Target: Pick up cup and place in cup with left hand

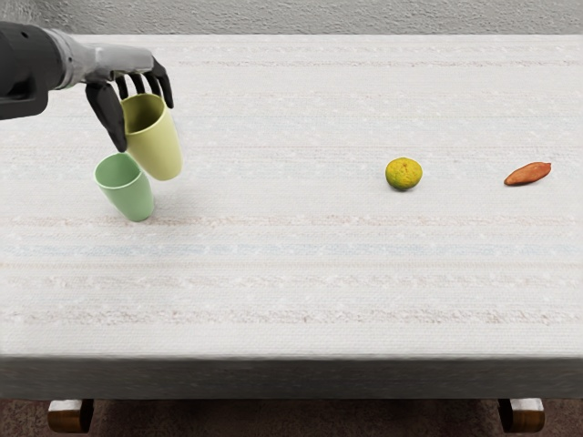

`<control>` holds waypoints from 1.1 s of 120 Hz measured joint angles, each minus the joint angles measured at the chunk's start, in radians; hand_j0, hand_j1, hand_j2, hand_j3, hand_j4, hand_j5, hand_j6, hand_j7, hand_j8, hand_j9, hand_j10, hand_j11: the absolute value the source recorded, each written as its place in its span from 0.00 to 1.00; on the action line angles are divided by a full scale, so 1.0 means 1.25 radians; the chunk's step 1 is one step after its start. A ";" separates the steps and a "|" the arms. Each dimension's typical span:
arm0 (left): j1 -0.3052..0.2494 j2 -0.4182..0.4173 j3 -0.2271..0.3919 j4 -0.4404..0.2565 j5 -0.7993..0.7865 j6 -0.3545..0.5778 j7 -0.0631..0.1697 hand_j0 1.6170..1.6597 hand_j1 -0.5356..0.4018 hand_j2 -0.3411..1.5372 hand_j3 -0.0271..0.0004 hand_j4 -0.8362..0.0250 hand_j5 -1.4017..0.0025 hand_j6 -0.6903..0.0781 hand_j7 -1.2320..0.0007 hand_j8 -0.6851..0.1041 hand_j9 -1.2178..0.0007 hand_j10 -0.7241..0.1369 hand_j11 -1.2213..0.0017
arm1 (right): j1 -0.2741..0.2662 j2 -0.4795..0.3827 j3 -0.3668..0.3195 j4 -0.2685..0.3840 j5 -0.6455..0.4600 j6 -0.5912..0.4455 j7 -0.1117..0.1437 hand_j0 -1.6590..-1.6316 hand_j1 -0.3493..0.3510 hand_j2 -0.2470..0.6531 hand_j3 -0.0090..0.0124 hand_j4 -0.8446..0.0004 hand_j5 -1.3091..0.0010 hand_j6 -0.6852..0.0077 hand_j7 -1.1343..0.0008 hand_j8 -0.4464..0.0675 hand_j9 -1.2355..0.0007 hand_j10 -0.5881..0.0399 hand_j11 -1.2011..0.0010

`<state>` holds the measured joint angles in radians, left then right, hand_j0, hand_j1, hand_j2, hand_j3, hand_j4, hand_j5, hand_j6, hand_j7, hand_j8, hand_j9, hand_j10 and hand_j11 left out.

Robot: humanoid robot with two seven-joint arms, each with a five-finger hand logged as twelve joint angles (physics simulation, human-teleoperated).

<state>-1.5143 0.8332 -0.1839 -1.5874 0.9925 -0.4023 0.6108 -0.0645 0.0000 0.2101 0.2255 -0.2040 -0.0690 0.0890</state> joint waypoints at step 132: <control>0.044 -0.006 0.019 0.125 0.058 -0.020 0.000 0.93 0.43 0.30 0.99 0.42 0.54 0.43 0.49 0.40 0.48 0.28 0.48 | 0.001 0.000 0.000 0.000 0.000 0.000 0.000 0.04 0.05 0.27 0.42 0.97 0.97 0.95 0.97 0.82 0.97 0.89 0.97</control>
<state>-1.4590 0.8262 -0.1596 -1.4316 1.0650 -0.4271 0.6108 -0.0629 0.0000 0.2102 0.2254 -0.2040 -0.0690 0.0890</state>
